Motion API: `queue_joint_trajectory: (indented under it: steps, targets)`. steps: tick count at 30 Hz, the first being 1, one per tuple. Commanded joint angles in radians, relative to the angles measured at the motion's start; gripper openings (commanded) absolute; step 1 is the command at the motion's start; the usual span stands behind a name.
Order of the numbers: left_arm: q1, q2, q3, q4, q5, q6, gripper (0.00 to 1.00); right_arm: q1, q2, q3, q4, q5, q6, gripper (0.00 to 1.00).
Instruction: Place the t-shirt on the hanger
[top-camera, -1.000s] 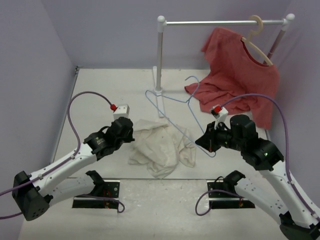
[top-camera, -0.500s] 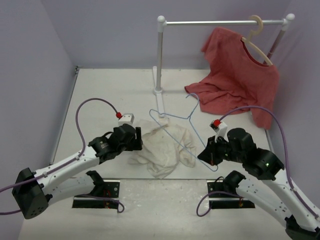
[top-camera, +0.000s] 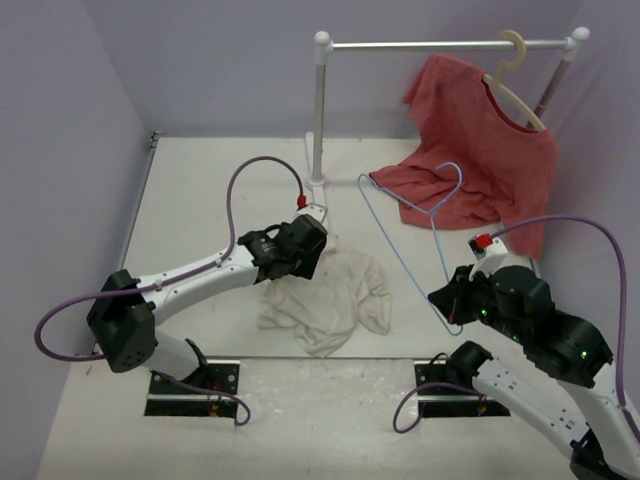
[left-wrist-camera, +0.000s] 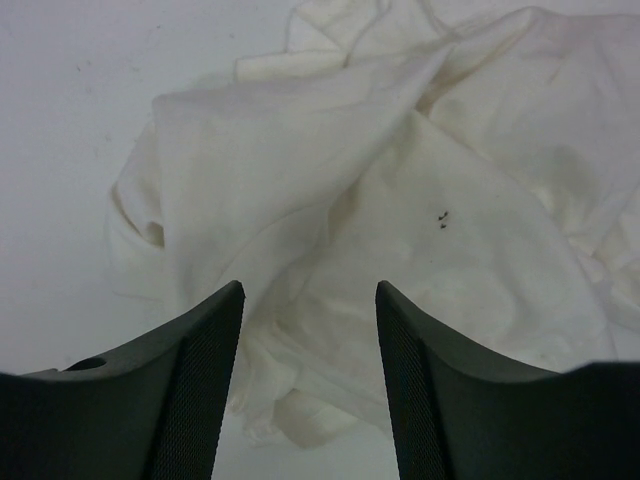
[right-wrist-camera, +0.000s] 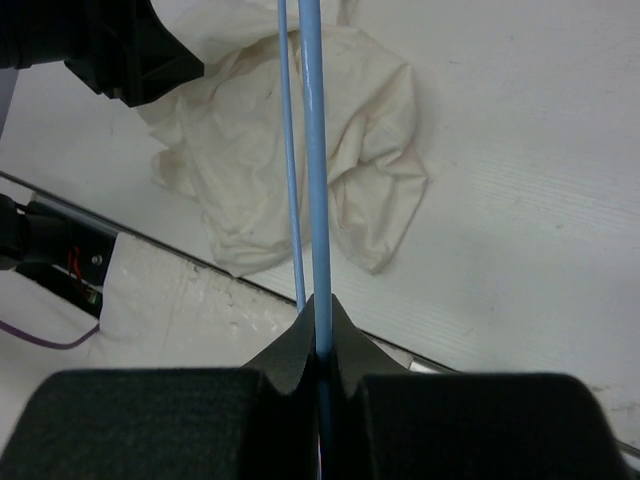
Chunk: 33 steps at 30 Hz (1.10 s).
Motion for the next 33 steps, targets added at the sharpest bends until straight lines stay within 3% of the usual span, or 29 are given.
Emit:
queue_joint_trajectory:
  steps: [1, 9, 13, 17, 23, 26, 30, 33]
  targets:
    - [-0.009, 0.058, 0.140, -0.171, -0.093, 0.098, 0.59, 0.003, 0.007, 0.020, -0.021, 0.039, 0.011, 0.00]
    - [-0.013, 0.133, 0.163, -0.300, -0.088, 0.169, 0.53, 0.003, -0.003, -0.033, 0.025, -0.090, -0.016, 0.00]
    - [-0.032, 0.123, 0.151, -0.301, -0.033, 0.199, 0.55, 0.004, -0.009, -0.038, 0.026, -0.081, -0.024, 0.00]
    - [-0.033, 0.125, 0.141, -0.274, -0.066, 0.214, 0.60, 0.004, -0.003, -0.058, 0.043, -0.101, -0.028, 0.00]
    - [-0.032, 0.213, 0.156, -0.234, -0.112, 0.209, 0.57, 0.004, -0.001, -0.065, 0.062, -0.110, -0.033, 0.00]
    - [-0.026, 0.258, 0.176, -0.229, -0.152, 0.202, 0.50, 0.004, 0.000, -0.060, 0.060, -0.111, -0.037, 0.00]
    - [0.006, 0.270, 0.188, -0.215, -0.165, 0.203, 0.31, 0.004, -0.001, -0.062, 0.060, -0.110, -0.042, 0.00]
    - [0.019, 0.259, 0.194, -0.207, -0.166, 0.202, 0.30, 0.004, 0.000, -0.068, 0.065, -0.112, -0.044, 0.00]
